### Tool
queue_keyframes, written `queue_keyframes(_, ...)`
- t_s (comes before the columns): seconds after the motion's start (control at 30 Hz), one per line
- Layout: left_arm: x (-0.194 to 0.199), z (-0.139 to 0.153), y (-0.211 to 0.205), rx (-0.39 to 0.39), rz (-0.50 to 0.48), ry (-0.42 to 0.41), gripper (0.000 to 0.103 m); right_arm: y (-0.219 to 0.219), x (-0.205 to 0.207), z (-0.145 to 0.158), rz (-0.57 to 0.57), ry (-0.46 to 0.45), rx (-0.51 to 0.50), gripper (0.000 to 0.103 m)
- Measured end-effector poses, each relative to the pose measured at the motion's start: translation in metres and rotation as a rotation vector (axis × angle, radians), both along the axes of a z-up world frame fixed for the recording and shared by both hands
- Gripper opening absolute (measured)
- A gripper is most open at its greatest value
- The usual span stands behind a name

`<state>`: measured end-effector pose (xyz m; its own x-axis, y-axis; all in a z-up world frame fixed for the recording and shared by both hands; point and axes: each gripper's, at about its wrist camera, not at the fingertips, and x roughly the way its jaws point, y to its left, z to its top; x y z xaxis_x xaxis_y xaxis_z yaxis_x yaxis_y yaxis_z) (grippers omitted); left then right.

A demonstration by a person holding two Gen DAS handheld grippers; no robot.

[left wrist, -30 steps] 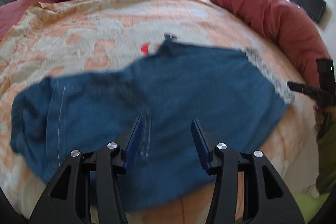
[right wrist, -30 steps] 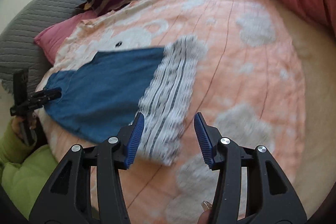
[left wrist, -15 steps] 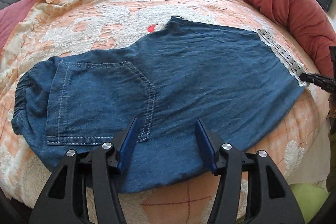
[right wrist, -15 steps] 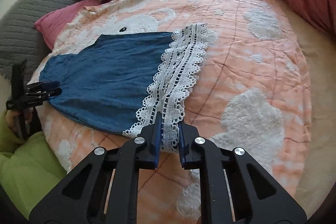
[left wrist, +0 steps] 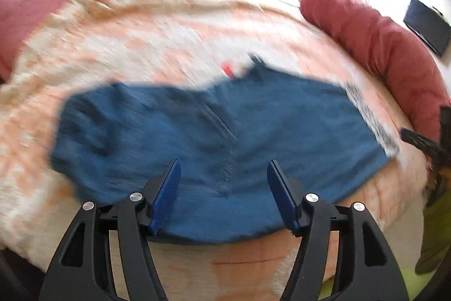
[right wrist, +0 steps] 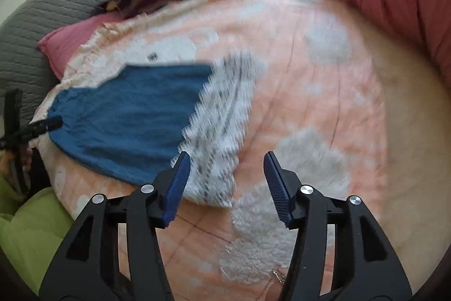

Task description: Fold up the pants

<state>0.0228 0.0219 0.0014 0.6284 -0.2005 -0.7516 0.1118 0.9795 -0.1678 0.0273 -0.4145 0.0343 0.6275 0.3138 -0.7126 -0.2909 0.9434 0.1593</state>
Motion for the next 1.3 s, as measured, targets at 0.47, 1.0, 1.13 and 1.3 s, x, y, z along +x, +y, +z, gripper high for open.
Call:
queue_keyframes(0.47, 0.091, -0.011, -0.033, -0.039, -0.047, 0.111, 0.067, 0.138, 0.052, -0.03, 0.248, 0.016, -0.13, 0.063)
queue_keyframes(1.0, 0.084, -0.039, 0.019, 0.063, 0.069, 0.055, 0.057, 0.103, 0.074, -0.063, 0.097, 0.129, -0.169, 0.068)
queue_keyframes(1.13, 0.065, -0.019, 0.007, 0.08, 0.057, 0.023, 0.08, 0.098, 0.057, -0.041, 0.092, 0.082, -0.147, 0.072)
queue_keyframes(1.3, 0.03, 0.005, -0.02, 0.134, -0.002, -0.025, 0.084, 0.096, 0.026, -0.024, 0.092, 0.032, -0.158, 0.073)
